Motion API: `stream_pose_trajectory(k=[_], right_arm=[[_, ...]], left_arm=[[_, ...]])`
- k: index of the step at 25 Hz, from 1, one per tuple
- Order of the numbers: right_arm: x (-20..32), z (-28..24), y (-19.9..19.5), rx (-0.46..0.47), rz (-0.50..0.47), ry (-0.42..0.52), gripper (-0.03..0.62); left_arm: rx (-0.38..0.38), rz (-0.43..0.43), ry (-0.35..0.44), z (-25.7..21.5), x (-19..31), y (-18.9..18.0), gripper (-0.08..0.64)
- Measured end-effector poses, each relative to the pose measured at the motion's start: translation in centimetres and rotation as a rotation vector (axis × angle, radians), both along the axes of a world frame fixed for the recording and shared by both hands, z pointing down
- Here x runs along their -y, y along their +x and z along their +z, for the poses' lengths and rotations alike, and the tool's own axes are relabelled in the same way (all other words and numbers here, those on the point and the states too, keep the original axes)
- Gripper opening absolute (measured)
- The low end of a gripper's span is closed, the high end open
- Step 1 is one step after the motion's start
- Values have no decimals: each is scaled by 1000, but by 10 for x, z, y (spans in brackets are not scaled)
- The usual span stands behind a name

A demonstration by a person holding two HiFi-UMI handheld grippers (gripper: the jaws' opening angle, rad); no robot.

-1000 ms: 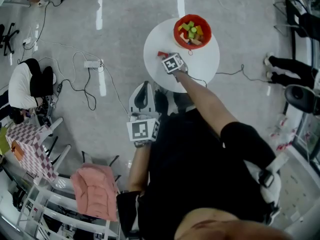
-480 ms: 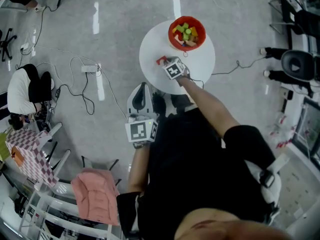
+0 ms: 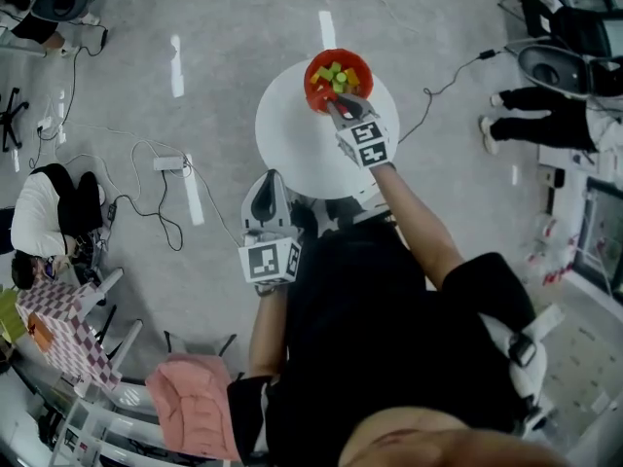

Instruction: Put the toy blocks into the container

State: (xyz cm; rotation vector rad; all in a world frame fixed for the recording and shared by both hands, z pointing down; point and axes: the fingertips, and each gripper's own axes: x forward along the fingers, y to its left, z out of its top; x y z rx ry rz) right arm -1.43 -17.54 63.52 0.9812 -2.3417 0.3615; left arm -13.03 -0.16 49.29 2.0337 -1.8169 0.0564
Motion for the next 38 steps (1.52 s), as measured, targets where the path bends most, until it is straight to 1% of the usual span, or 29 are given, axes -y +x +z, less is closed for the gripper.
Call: stream_pose_trajectory(k=[2,5,7,10,11,13,16,17,19,22,24,26,29,33,38], right_arm=[[19,16,24,-37,90,-39,43],[34,61,55,-114,191,-146,43],[35,74,64,-149,221,-189,43],[31,74,65,-151,223,-198,57],[31,71,65,-138,220,-190,57],[30,55,67,-83,208,-164,57],[19,5,66,19,175,-99,56],[13,-17,66,52,166,-64,51],[-2,-64,66,117,160,33,5],[-33,-126,69,213,165,195,2],[-58,-151,73,257,158,264,-1],[-82,-163,75,278,150,277,-2],[-105,-163,76,269,123,255,-3],[-121,-161,73,261,66,248,-3],[-129,-162,71,252,64,242,-3]], left_arm=[[2,5,3,-1,1,4,-2],[5,20,5,-4,4,14,-2],[8,32,5,-5,4,20,-2],[13,46,7,-6,4,27,-2],[12,49,9,-7,4,29,-2],[11,56,18,-11,5,31,-2],[14,66,37,-18,6,33,-2],[12,69,42,-21,7,34,-2],[9,76,56,-27,10,36,-2],[12,99,87,-39,15,43,-2],[18,119,109,-48,17,50,-2],[23,134,122,-51,18,55,-2],[23,150,123,-49,18,60,-2],[26,172,121,-46,15,66,-2],[24,187,126,-47,13,72,-2]])
